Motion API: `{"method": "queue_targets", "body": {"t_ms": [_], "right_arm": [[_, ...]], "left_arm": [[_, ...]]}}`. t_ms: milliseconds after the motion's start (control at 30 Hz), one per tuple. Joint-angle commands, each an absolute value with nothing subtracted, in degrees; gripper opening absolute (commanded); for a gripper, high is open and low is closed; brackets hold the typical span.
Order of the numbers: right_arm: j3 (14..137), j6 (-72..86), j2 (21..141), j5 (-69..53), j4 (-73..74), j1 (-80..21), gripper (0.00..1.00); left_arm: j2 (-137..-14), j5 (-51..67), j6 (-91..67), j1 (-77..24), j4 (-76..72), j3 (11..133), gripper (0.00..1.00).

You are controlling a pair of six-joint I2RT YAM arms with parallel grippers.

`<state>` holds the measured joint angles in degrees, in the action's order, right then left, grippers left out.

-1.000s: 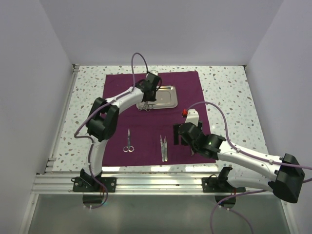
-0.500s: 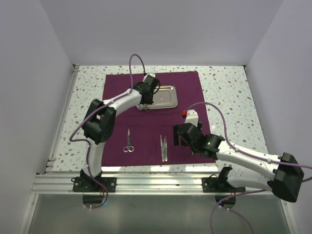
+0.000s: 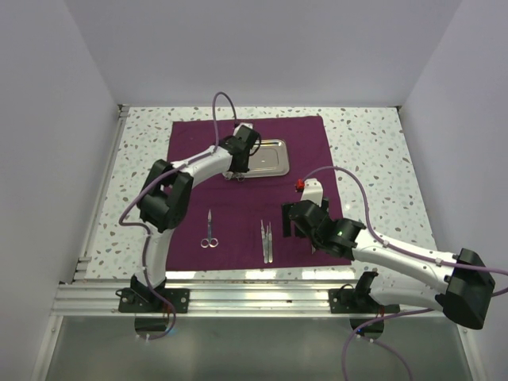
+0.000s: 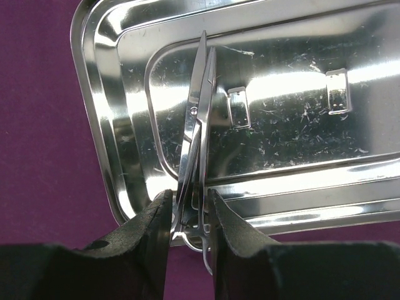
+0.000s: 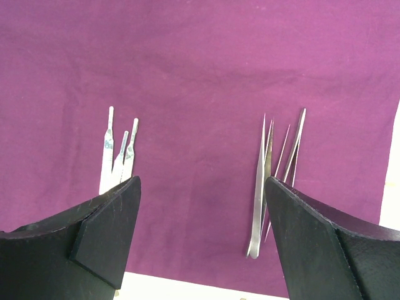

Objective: Open and lay out the surgical kit
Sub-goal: Pick up the medical item from the container.

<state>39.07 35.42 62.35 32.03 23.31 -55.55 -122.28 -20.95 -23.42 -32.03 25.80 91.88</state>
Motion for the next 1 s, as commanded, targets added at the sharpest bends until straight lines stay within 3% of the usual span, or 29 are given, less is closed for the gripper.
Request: {"method": "queue_targets", "body": {"t_ms": [0, 300, 533, 967], "right_arm": [[39.4, 36.0, 61.8, 33.5, 23.1, -55.6, 0.84], [39.2, 36.1, 61.7, 33.7, 23.2, -55.6, 0.84], [39.1, 36.2, 61.7, 33.7, 23.0, -55.6, 0.84], [38.8, 36.2, 60.9, 33.8, 23.0, -55.6, 0.84]], "left_arm": [[-123.3, -20.6, -23.8, -31.4, 26.0, 94.0, 0.33], [-124.3, -19.3, -23.6, -30.9, 25.8, 94.5, 0.32], [-123.2, -19.6, -23.6, -30.8, 26.3, 95.3, 0.19], [-118.4, -21.3, -22.9, -30.8, 30.0, 98.9, 0.18]]}}
